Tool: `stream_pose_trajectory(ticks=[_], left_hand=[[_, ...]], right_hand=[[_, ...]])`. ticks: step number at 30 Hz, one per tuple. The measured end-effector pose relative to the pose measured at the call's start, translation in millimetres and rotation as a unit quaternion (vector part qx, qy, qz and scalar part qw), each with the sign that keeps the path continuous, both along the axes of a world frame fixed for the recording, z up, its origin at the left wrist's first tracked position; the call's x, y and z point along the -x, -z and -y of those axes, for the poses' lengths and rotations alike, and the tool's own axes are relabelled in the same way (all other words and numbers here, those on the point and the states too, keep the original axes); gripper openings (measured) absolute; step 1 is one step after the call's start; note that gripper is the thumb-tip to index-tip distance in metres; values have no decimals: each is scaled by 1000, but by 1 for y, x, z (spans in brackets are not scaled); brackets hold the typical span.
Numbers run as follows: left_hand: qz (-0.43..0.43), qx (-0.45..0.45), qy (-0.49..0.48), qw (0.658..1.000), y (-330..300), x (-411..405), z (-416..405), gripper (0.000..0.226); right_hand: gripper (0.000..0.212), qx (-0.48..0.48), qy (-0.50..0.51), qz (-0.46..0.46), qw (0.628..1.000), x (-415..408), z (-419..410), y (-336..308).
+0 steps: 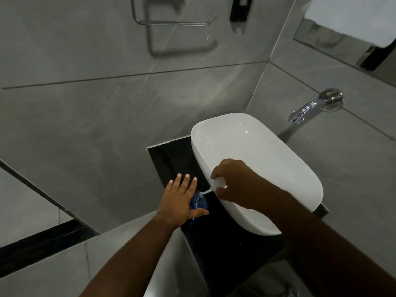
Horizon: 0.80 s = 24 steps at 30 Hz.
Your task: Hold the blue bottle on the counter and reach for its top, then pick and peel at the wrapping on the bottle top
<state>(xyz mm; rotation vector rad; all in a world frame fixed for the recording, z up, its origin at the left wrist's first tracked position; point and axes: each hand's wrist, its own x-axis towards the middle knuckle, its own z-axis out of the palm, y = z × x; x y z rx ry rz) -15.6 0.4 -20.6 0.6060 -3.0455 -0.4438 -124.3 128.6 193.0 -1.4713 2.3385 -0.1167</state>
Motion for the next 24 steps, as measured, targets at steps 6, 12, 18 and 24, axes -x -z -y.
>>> stream_pose_trajectory(ticks=[6,12,18,24], left_hand=[[-21,-6,26,999,-1,0,-1,116],[-44,-45,11,998,2,0,-2,116],[-42,-47,12,998,3,-1,-1,103],[-53,-63,6,997,3,-1,-3,114]], right_hand=[[40,-44,-33,8,998,-10,18,32],[39,-77,-11,29,997,-11,37,70],[38,-56,17,82,995,-6,31,89],[22,-7,-7,94,996,7,25,96]])
